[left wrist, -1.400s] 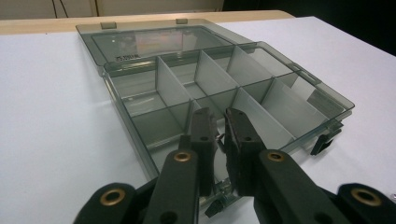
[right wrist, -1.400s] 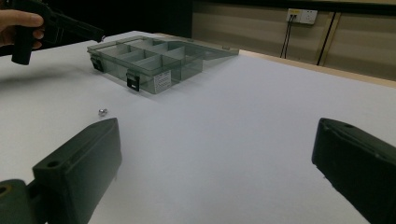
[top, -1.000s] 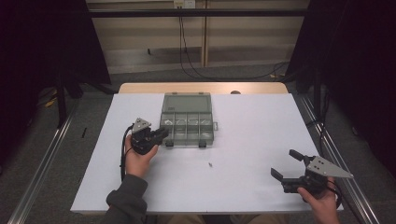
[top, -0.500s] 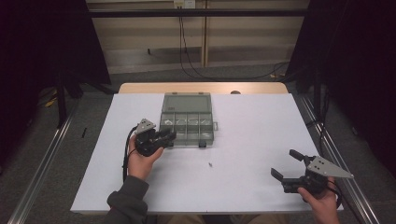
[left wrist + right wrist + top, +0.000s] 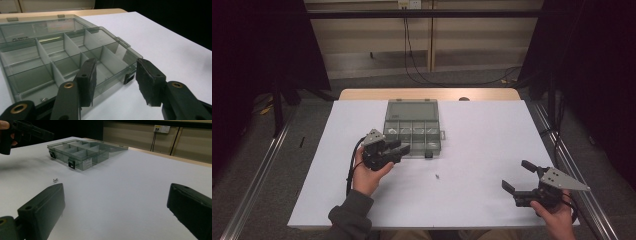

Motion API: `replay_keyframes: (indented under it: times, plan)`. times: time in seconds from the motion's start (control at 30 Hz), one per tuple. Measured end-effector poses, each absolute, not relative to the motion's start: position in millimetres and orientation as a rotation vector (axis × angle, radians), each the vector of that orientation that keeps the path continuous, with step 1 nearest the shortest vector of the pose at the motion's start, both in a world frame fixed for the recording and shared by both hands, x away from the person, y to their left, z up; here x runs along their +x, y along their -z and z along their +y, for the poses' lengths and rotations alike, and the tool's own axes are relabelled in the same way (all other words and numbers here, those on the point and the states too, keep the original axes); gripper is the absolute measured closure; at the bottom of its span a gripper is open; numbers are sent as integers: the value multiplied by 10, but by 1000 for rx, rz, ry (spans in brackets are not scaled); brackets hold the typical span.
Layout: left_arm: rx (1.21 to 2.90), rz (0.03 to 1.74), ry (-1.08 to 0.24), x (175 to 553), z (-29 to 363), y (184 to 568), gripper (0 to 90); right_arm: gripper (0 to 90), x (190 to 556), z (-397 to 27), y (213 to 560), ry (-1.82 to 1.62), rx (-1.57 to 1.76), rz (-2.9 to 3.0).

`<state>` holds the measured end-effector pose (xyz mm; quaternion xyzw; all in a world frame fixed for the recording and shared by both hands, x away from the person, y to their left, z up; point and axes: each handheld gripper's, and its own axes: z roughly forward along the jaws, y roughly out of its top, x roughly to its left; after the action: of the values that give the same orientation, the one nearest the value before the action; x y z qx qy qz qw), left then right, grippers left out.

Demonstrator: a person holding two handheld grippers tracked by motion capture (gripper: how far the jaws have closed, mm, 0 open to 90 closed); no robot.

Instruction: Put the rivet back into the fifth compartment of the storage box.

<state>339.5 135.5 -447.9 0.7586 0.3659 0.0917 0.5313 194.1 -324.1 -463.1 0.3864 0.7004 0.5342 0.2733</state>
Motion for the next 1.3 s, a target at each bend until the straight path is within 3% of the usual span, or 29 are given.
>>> replay_keyframes:
  times: [0.6,1.3]
  plan:
    - [1810,786,-133,3332,1157,4503,205,14,1944,-3240,4634,-1437,1040,1886]
    - [1885,687,-80,3227,890,4587,116,14,1943,-3238,4635,-1436,1040,1887]
